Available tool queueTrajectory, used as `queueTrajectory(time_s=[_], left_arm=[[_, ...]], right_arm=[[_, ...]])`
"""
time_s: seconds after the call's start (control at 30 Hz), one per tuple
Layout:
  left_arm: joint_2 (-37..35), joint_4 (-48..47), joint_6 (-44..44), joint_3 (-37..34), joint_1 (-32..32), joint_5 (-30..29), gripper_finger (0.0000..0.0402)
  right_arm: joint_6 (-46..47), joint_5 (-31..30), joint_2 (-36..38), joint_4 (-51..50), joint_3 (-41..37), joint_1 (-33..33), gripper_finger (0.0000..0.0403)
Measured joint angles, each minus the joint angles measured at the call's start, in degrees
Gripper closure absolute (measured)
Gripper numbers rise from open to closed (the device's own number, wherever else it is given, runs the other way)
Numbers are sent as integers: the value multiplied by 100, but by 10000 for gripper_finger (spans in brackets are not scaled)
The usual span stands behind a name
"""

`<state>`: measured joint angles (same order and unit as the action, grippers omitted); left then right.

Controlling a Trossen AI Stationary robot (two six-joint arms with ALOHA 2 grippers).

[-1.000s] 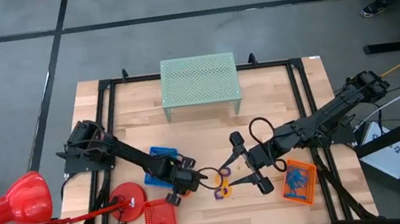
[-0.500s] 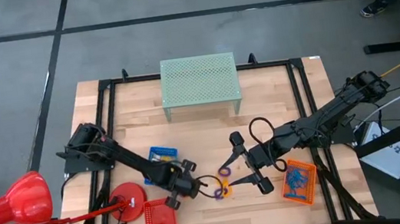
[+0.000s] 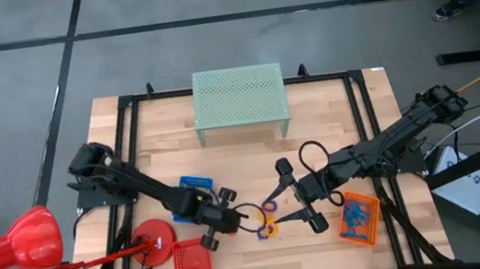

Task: Pick & Place Office Desk Supplies
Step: Put the orange spiral band into the red bin

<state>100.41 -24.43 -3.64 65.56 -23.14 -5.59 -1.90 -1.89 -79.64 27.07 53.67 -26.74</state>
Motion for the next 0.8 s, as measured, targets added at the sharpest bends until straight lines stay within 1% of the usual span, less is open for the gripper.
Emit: queueTrajectory(time_s=[0.17, 0.27, 0.43, 0.5, 0.63, 0.73, 0.8], left_arm=[[-520, -156, 4, 7, -50, -179, 389], [-776, -321, 224, -31, -128, -208, 389], [-1096, -408, 980, -211, -556, 334, 389], [-1141, -440, 1311, -219, -804, 426, 389], [-1266, -387, 1811, -214, -1191, 279, 389], [-1338, -402, 2004, -214, -1383, 25, 389], [-1363, -395, 2096, -214, -1470, -43, 389]], right_arm=[[1, -1, 0, 0, 0, 0, 167], [3, 0, 0, 0, 0, 0, 167], [1, -2, 0, 0, 0, 0, 167], [-1, 0, 0, 0, 0, 0, 167], [-6, -1, 0, 0, 0, 0, 167], [-16, -2, 0, 17, 0, 0, 167], [-21, -2, 0, 42, 0, 0, 167]])
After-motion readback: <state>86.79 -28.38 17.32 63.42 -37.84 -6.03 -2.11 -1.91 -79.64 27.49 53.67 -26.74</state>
